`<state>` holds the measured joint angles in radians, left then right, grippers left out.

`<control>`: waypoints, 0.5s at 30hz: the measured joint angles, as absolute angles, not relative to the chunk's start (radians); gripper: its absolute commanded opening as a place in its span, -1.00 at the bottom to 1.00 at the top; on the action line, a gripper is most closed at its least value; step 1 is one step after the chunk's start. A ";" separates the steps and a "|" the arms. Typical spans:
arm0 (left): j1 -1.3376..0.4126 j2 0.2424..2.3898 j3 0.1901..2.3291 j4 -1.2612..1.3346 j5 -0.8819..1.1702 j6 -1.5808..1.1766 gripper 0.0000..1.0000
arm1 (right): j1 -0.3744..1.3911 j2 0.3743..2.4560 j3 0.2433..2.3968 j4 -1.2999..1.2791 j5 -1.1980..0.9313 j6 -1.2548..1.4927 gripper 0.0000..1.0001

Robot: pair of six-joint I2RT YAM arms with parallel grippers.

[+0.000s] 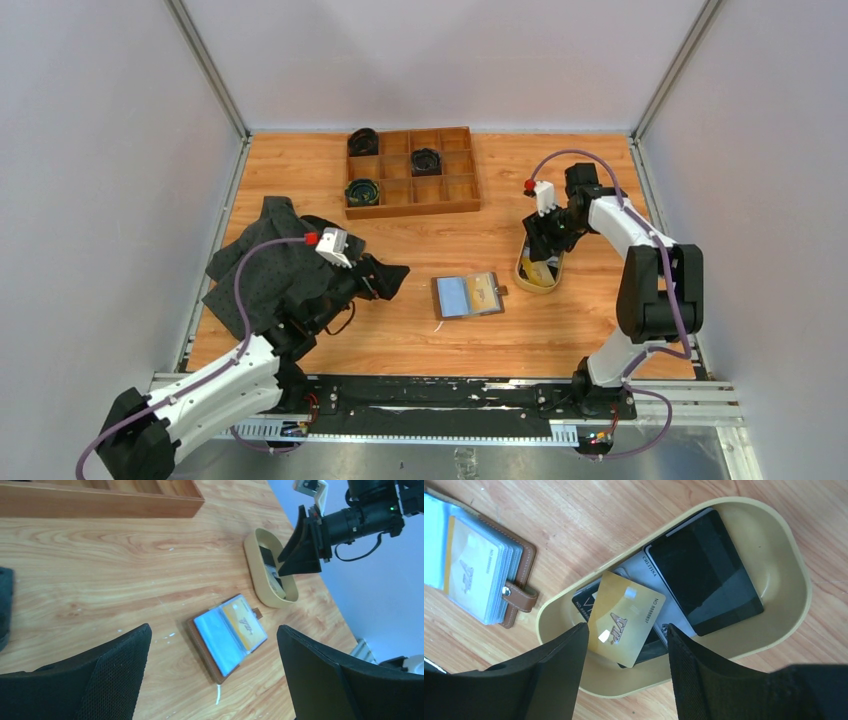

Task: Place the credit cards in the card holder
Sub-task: Pick up the credit card from the storage box.

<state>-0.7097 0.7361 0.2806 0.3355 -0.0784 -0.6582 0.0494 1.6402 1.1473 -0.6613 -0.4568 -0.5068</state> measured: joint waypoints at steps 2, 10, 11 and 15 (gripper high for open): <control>-0.706 0.702 0.256 0.326 -0.101 -0.656 1.00 | 0.049 1.651 1.147 -0.654 -0.439 -0.491 0.30; -0.696 0.691 0.180 0.273 -0.145 -0.693 1.00 | 0.050 1.714 1.147 -0.648 -0.416 -0.463 0.33; -0.696 0.692 0.179 0.272 -0.146 -0.696 1.00 | 0.050 1.720 1.147 -0.648 -0.415 -0.460 0.33; -0.695 0.692 0.179 0.272 -0.150 -0.712 1.00 | 0.051 1.728 1.147 -0.648 -0.414 -0.451 0.33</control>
